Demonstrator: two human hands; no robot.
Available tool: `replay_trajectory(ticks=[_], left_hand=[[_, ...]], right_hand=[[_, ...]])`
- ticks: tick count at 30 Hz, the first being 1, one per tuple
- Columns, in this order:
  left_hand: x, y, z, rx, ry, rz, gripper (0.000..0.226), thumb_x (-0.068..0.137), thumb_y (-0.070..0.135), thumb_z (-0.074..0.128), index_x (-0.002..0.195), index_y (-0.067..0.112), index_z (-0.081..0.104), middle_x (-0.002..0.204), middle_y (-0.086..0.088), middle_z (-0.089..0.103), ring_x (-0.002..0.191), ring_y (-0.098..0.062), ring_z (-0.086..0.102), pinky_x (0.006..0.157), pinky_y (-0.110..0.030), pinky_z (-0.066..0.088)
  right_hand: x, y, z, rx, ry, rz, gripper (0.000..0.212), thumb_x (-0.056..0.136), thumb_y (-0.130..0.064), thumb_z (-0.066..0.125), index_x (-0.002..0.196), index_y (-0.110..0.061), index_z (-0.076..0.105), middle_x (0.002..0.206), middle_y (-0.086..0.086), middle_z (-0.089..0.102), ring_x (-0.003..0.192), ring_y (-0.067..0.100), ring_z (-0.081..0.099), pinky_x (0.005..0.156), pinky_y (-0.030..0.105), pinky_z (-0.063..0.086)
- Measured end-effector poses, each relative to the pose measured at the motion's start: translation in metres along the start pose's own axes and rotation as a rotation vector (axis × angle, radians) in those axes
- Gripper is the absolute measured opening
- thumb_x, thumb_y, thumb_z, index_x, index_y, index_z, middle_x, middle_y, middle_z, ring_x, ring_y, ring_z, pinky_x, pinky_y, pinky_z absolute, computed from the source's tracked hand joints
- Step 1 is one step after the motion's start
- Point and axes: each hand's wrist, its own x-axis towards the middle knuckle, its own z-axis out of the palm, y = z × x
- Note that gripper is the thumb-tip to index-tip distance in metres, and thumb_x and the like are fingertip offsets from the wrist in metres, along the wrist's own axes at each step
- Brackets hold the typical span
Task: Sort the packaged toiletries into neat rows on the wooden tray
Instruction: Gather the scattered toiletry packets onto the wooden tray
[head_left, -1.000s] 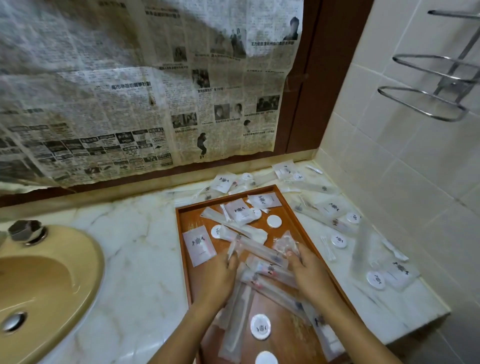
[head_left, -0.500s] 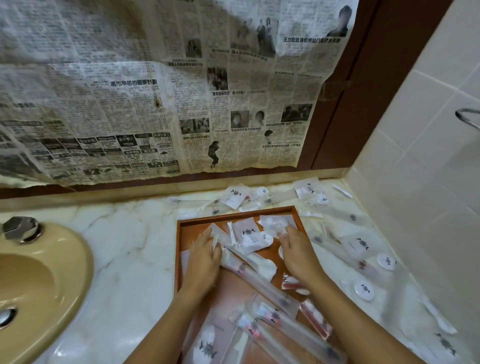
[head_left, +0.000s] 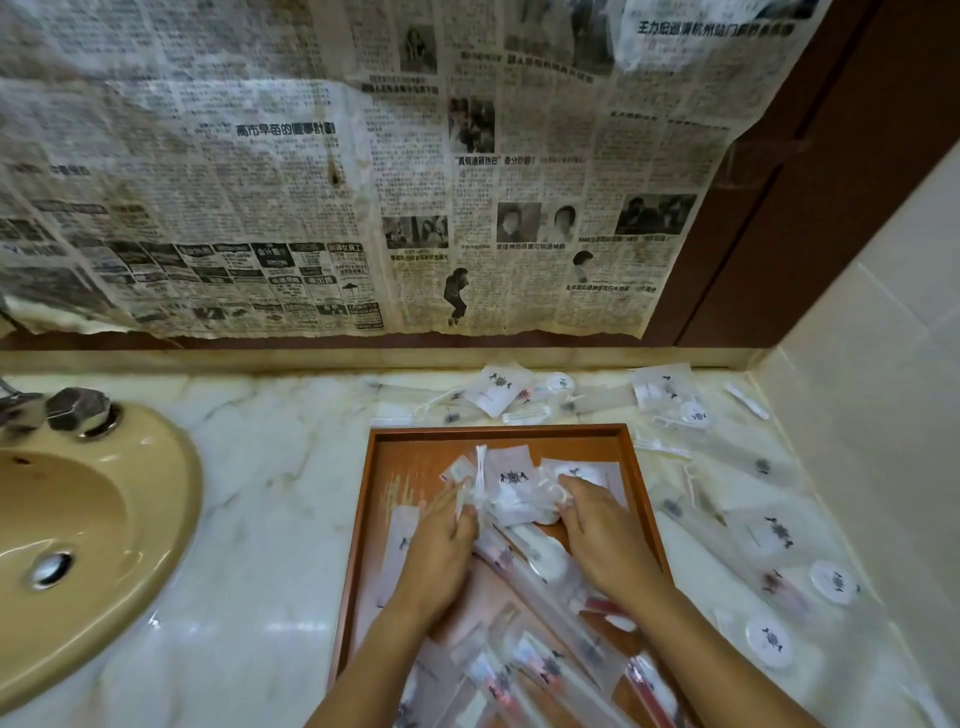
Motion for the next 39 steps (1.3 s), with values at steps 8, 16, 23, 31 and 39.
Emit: replay_trajectory(ticks=[8,16,23,31,39], left_hand=[[-0.027,0.010,0.009,-0.001,-0.025,0.027,0.032,0.104,0.034,0.035,0.124,0.036,0.060,0.123,0.021,0.060,0.113,0.013,0.051,0.091,-0.003,0.035],[-0.038,0.012,-0.007,-0.003,-0.013,0.032,0.033,0.106,0.034,0.035,0.113,0.032,0.067,0.109,0.018,0.068,0.102,0.003,0.060,0.088,-0.019,0.045],[-0.042,0.016,-0.042,-0.103,0.241,-0.112,0.031,0.098,0.042,0.042,0.091,0.024,0.066,0.086,0.008,0.069,0.079,0.008,0.061,0.070,-0.008,0.043],[-0.049,-0.016,-0.077,-0.103,0.284,-0.186,0.039,0.094,0.042,0.059,0.067,0.017,0.071,0.068,0.002,0.072,0.070,-0.009,0.069,0.069,-0.026,0.051],[-0.052,-0.046,-0.110,-0.165,0.262,-0.226,0.039,0.084,0.041,0.068,0.069,0.006,0.065,0.070,-0.011,0.069,0.074,-0.025,0.067,0.065,-0.025,0.045]], right_hand=[[-0.010,0.013,0.003,-0.034,-0.007,-0.038,0.027,0.102,-0.034,0.029,0.099,-0.026,0.055,0.095,-0.004,0.061,0.086,0.015,0.056,0.077,0.040,0.050],[0.003,-0.005,-0.020,0.093,0.041,-0.036,0.025,0.102,-0.022,0.042,0.077,-0.025,0.046,0.079,-0.005,0.050,0.074,0.012,0.048,0.061,0.028,0.033],[0.038,-0.057,-0.014,0.230,0.002,-0.166,0.017,0.095,-0.018,0.056,0.083,-0.019,0.067,0.080,-0.005,0.058,0.073,0.010,0.054,0.060,0.026,0.039],[0.070,-0.111,0.033,0.176,0.035,-0.271,0.011,0.090,-0.026,0.067,0.091,-0.031,0.077,0.090,-0.012,0.062,0.082,0.005,0.056,0.069,0.027,0.050],[0.084,-0.127,0.076,-0.087,0.199,-0.370,0.025,0.077,-0.009,0.070,0.096,-0.024,0.077,0.080,-0.005,0.060,0.080,0.018,0.057,0.062,0.029,0.039]])
